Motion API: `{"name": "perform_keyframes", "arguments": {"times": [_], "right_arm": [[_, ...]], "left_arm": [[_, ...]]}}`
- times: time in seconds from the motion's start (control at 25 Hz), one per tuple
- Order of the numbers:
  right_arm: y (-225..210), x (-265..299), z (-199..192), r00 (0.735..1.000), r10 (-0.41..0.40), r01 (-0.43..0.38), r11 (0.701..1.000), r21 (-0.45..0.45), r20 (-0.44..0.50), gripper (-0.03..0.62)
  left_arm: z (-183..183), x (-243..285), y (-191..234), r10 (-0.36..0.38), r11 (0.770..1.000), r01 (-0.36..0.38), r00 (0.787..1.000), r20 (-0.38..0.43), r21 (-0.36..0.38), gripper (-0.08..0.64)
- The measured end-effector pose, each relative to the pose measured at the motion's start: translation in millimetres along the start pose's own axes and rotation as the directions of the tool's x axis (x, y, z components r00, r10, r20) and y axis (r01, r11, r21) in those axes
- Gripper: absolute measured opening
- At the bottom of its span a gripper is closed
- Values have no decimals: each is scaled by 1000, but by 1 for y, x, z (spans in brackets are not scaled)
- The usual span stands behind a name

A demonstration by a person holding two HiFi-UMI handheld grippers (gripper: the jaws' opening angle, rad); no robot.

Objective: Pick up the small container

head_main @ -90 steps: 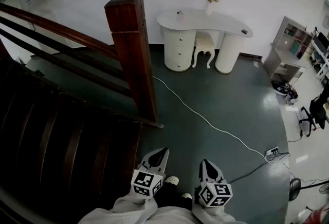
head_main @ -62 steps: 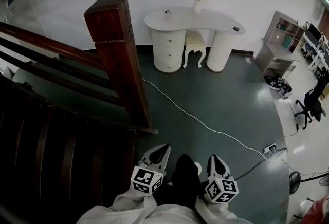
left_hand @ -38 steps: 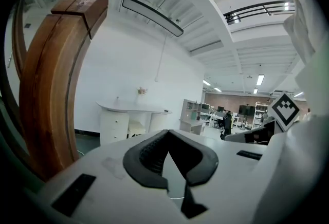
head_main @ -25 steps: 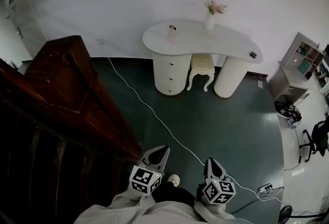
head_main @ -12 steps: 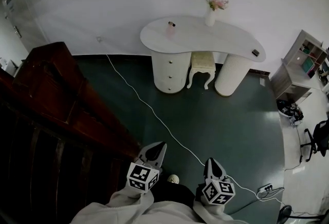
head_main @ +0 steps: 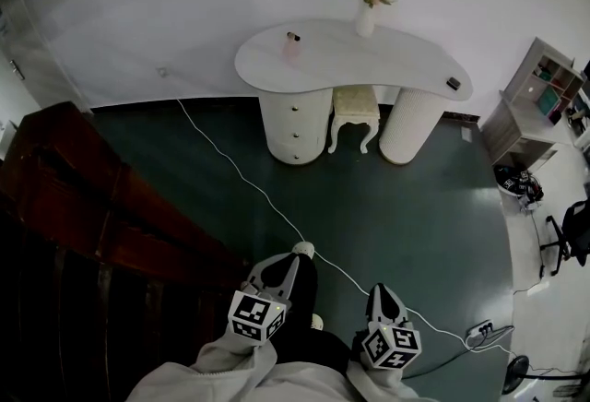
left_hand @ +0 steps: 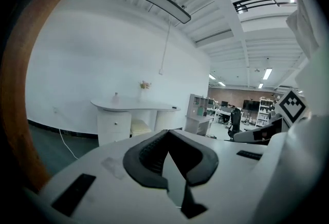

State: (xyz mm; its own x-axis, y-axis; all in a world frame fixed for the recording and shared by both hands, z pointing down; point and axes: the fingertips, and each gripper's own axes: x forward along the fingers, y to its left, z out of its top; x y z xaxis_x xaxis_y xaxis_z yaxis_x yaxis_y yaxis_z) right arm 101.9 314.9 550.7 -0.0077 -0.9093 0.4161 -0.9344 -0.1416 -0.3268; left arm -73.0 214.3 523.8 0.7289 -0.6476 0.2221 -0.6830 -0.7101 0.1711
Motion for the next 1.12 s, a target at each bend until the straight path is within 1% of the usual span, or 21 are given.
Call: {"name": "perform_keyframes", "arguments": {"times": [0.12, 0.32, 0.4, 0.56, 0.76, 0.92, 1.12], "right_arm": [[-7, 17, 9, 1000, -10, 10, 1000, -4, 3, 49], [-12, 56, 33, 1000, -12, 12, 1000, 5, 13, 49], [-12, 75, 48, 1000, -4, 4, 1000, 3, 19, 49], [-3, 118, 83, 999, 34, -34, 999, -4, 32, 49], [15, 170, 111, 996, 84, -84, 996, -17, 13, 49], [20, 207, 132, 996, 94, -94, 995, -16, 2, 49], [21, 245, 151, 996, 84, -84, 996, -5, -5, 49]], "left_arm": [[4, 20, 6, -14, 1000, 14, 1000, 5, -5, 15], [19, 57, 29, -11, 1000, 11, 1000, 11, 2, 15], [27, 73, 41, -6, 1000, 6, 1000, 14, 0, 15], [57, 107, 64, 0, 1000, -1, 999, 41, 22, 15], [79, 140, 89, -6, 1000, 5, 999, 34, 30, 15], [94, 168, 115, 1, 1000, -2, 1000, 23, 24, 15], [108, 203, 143, -8, 1000, 7, 1000, 17, 25, 15]]}}
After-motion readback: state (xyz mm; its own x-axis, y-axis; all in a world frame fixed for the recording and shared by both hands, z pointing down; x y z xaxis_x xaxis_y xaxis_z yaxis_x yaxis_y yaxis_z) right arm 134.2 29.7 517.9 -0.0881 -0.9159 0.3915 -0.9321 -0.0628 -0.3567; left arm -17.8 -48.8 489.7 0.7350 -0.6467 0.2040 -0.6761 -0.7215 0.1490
